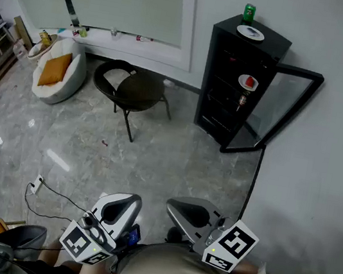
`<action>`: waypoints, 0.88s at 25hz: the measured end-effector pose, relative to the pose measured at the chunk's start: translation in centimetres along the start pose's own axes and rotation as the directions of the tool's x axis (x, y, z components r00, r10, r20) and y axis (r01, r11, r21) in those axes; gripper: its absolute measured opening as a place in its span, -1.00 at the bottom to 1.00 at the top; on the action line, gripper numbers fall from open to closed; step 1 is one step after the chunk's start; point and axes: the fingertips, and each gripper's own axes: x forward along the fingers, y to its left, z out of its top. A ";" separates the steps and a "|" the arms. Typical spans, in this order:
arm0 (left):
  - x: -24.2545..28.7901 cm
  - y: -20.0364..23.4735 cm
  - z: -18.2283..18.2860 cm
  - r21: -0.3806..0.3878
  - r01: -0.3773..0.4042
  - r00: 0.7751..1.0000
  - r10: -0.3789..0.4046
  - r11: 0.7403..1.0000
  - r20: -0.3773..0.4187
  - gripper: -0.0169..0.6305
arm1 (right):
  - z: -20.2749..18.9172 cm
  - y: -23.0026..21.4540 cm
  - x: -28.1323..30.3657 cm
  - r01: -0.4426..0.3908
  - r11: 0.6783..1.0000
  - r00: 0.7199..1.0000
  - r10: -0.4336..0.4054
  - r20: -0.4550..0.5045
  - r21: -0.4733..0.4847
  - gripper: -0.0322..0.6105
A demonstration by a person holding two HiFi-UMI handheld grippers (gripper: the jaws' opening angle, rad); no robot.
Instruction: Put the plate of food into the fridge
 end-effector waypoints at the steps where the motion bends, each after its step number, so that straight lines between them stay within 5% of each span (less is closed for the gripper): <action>1: 0.5 0.0 0.0 0.002 0.002 1.000 -0.002 1.000 0.000 -0.92 | 0.2 -0.4 -0.2 0.001 1.000 1.000 -0.001 0.003 0.000 -0.84; 22: 3.9 0.1 0.0 0.042 0.029 0.999 -0.028 0.999 -0.032 -0.92 | 0.9 -3.3 -1.6 0.006 0.999 0.999 -0.007 0.039 0.037 -0.84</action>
